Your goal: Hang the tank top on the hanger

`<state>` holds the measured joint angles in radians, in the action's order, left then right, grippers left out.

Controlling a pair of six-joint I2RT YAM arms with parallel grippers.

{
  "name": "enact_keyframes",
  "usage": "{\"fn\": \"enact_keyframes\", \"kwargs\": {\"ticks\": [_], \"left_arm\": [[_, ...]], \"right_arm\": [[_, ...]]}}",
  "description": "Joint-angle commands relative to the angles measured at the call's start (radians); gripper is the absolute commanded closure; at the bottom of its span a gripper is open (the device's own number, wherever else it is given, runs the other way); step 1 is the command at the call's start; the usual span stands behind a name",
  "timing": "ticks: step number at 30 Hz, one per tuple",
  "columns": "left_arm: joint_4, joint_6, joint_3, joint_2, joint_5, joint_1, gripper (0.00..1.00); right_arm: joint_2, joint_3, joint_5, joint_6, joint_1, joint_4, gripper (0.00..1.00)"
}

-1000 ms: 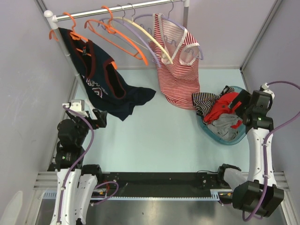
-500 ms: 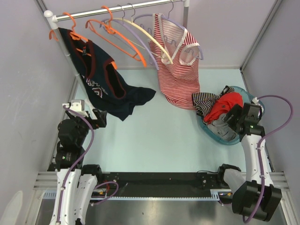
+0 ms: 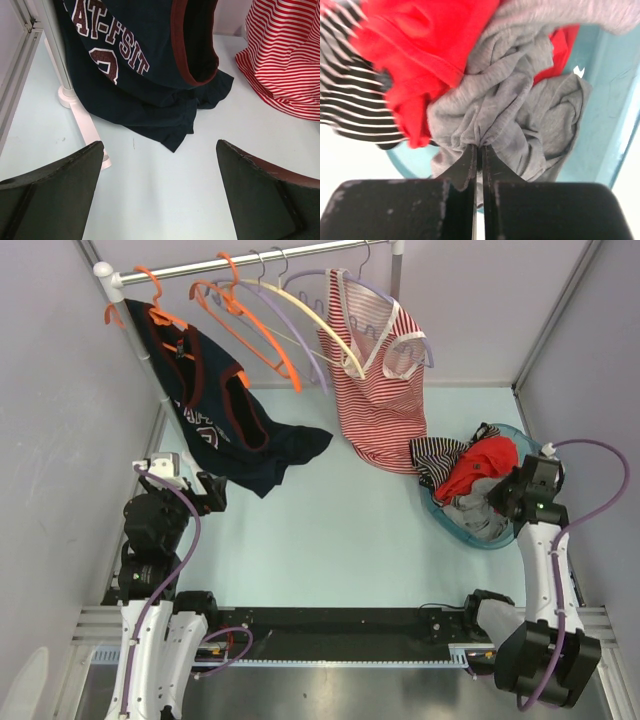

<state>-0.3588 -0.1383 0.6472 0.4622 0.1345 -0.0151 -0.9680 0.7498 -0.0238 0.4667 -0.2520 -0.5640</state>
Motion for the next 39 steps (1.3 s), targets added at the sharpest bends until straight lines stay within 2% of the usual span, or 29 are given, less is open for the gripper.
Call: {"fn": "enact_keyframes", "kwargs": {"ticks": [1, 8, 12, 16, 19, 21, 22, 26, 29, 30, 32, 34, 36, 37, 39], "left_arm": [[0.008, 0.014, -0.006, -0.002, -0.007, 0.006, 0.01], [0.006, 0.014, -0.006, -0.007, -0.009, 0.007, 0.01], [0.006, 0.014, -0.006, -0.005, -0.010, 0.007, 0.01], [0.006, 0.013, -0.006, -0.005, -0.009, 0.006, 0.01], [0.006, 0.012, -0.006, -0.004, -0.007, 0.007, 0.01], [0.006, 0.014, -0.006, -0.005, -0.006, 0.006, 0.00], [0.006, 0.013, -0.006, -0.007, -0.004, 0.006, 0.00], [0.007, 0.014, -0.006, -0.007, -0.003, 0.007, 0.01], [0.011, 0.017, -0.008, -0.007, 0.004, 0.006, 0.01], [0.011, 0.017, -0.008, -0.005, 0.011, 0.007, 0.01], [0.011, 0.019, -0.008, -0.005, 0.020, 0.007, 0.01], [0.012, 0.020, -0.008, -0.005, 0.028, 0.006, 0.01], [0.014, 0.020, -0.008, -0.002, 0.033, 0.006, 0.01], [0.014, 0.020, -0.008, 0.001, 0.036, 0.006, 0.01], [0.015, 0.022, -0.009, 0.000, 0.034, 0.006, 0.01]], "right_arm": [[0.083, 0.213, -0.028, -0.013, -0.047, -0.028, 1.00], [0.118, 0.612, 0.062, -0.033, -0.067, -0.126, 1.00], [0.115, 0.707, 0.087, -0.034, -0.067, -0.134, 1.00], [0.123, 0.727, 0.090, -0.030, -0.067, -0.096, 1.00], [0.135, 0.741, -0.005, -0.023, -0.067, -0.025, 1.00], [0.138, 0.752, -0.120, -0.014, -0.064, 0.038, 1.00], [0.124, 0.775, -0.225, -0.013, -0.064, 0.055, 1.00], [0.081, 0.809, -0.428, 0.032, -0.038, 0.100, 1.00], [0.081, 0.726, -0.453, 0.046, 0.046, 0.162, 1.00], [0.077, 0.718, -0.444, 0.020, 0.128, 0.151, 1.00], [0.062, 0.711, -0.345, -0.020, 0.233, 0.098, 1.00], [0.061, 0.700, -0.230, -0.074, 0.421, 0.090, 1.00], [0.061, 0.688, -0.182, -0.098, 0.535, 0.099, 1.00], [0.061, 0.688, -0.133, -0.114, 0.636, 0.098, 1.00], [0.054, 0.697, -0.078, -0.132, 0.733, 0.089, 1.00]]}}
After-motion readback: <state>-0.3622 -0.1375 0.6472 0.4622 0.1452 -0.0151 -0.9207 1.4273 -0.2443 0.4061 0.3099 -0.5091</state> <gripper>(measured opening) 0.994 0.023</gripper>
